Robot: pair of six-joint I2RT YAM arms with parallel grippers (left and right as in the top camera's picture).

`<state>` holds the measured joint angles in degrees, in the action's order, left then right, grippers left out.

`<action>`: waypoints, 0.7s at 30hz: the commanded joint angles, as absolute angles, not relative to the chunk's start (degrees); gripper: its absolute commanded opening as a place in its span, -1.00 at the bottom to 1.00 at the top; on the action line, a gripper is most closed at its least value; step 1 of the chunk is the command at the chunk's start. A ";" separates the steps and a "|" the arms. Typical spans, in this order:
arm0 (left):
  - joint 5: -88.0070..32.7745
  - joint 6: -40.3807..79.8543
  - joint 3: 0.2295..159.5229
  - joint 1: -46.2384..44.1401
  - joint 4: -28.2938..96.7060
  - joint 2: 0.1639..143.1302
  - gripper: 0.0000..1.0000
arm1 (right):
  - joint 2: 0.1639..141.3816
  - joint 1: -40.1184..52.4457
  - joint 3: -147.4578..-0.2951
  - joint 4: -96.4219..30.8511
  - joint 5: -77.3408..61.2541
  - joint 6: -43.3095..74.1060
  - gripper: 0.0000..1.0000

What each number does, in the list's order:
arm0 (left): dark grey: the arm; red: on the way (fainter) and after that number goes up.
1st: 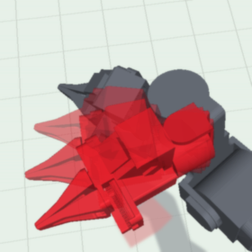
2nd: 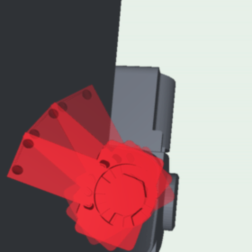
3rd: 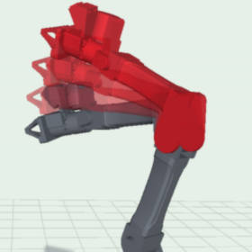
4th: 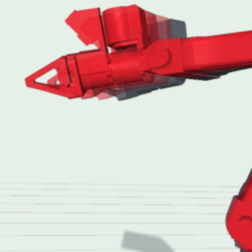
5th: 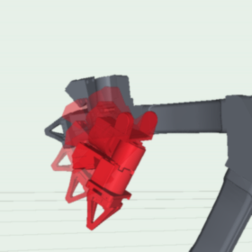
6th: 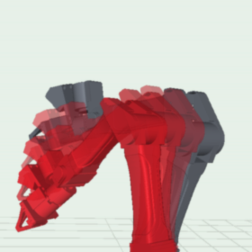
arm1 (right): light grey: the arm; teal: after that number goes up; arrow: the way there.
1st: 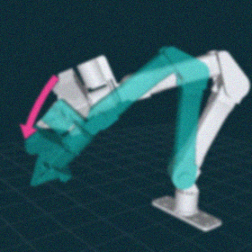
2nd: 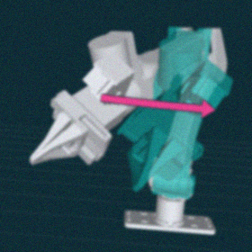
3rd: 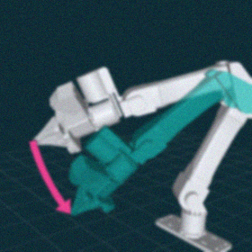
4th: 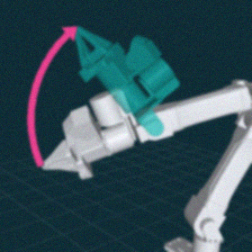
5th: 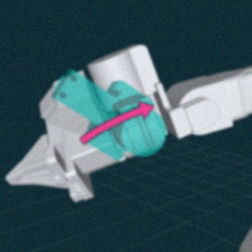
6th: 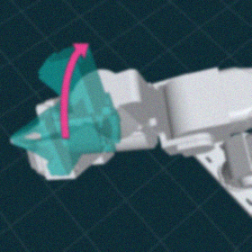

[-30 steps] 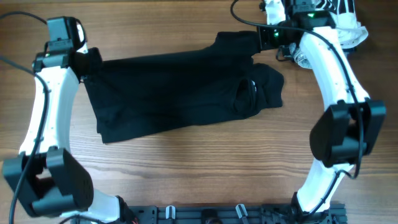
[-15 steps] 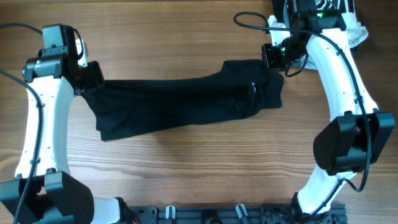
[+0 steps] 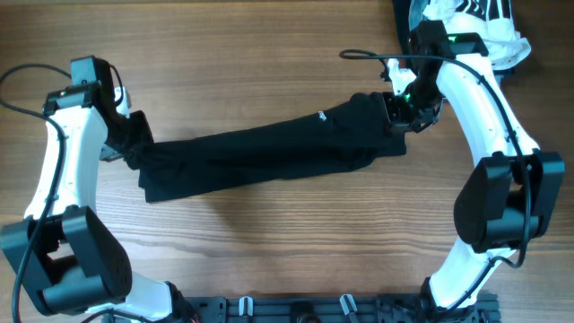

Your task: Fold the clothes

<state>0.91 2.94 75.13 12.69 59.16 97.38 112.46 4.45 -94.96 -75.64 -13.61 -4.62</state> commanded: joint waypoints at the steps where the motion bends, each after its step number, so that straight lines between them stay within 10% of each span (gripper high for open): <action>1: -1.37 3.49 73.41 13.17 58.96 98.08 -0.50 | 111.02 3.88 -93.10 -74.98 -11.53 -4.56 -0.57; 4: -2.57 3.49 73.21 13.13 58.98 98.17 0.37 | 111.04 3.88 -92.90 -74.11 -11.53 -4.49 0.19; 7: -2.57 3.49 73.21 13.02 58.98 98.17 0.77 | 111.04 3.88 -92.92 -72.42 -11.55 -4.45 0.25; 21: -5.98 -1.28 74.00 13.10 56.34 98.85 0.99 | 111.04 4.01 -102.72 -67.31 -19.92 -6.02 0.39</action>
